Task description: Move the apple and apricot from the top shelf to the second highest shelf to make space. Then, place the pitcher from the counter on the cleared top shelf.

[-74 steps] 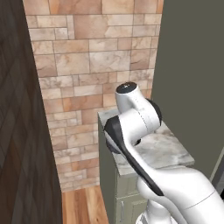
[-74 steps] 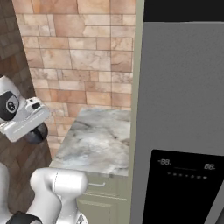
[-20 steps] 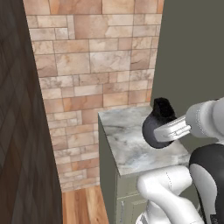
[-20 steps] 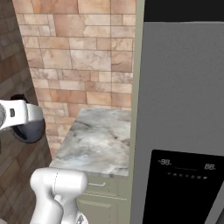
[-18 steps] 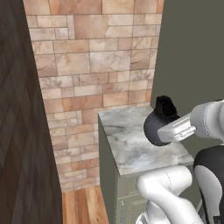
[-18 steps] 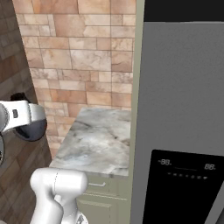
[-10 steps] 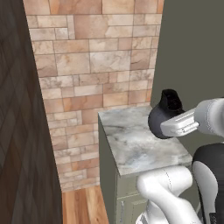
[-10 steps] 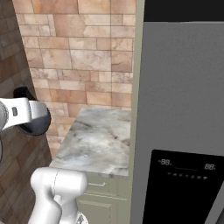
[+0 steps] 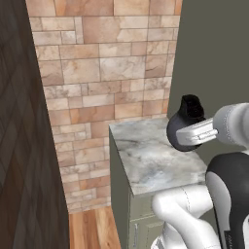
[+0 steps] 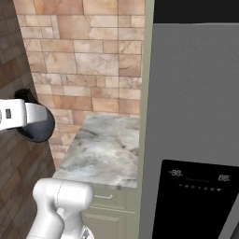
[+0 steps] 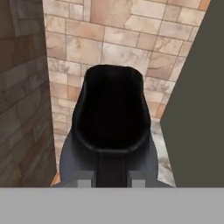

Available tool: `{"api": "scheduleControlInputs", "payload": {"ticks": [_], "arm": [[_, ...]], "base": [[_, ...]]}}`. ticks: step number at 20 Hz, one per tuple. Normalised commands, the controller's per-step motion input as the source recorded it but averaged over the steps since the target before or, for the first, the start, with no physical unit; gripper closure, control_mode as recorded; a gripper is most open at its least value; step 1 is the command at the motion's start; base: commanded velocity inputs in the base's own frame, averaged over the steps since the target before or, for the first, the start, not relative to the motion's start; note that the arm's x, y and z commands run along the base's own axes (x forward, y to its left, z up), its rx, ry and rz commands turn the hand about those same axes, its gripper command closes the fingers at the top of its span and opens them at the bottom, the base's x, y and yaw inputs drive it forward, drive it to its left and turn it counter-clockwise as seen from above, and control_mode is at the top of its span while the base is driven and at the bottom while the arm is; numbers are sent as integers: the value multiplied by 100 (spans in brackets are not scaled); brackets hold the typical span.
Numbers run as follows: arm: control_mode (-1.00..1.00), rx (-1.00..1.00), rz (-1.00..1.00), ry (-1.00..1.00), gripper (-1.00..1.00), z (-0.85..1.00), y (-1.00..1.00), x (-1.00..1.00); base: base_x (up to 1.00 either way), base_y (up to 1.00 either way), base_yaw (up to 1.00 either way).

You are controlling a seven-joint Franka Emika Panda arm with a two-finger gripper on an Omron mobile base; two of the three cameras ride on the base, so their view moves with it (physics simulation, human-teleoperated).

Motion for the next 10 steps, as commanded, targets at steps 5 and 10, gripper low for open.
{"api": "scheduleControlInputs", "payload": {"ticks": [5,10], "arm": [[100,0,0,0,100,0,0,0],[100,0,0,0,100,0,0,0]], "base": [[-11,0,0],[-82,-1,-3]]}}
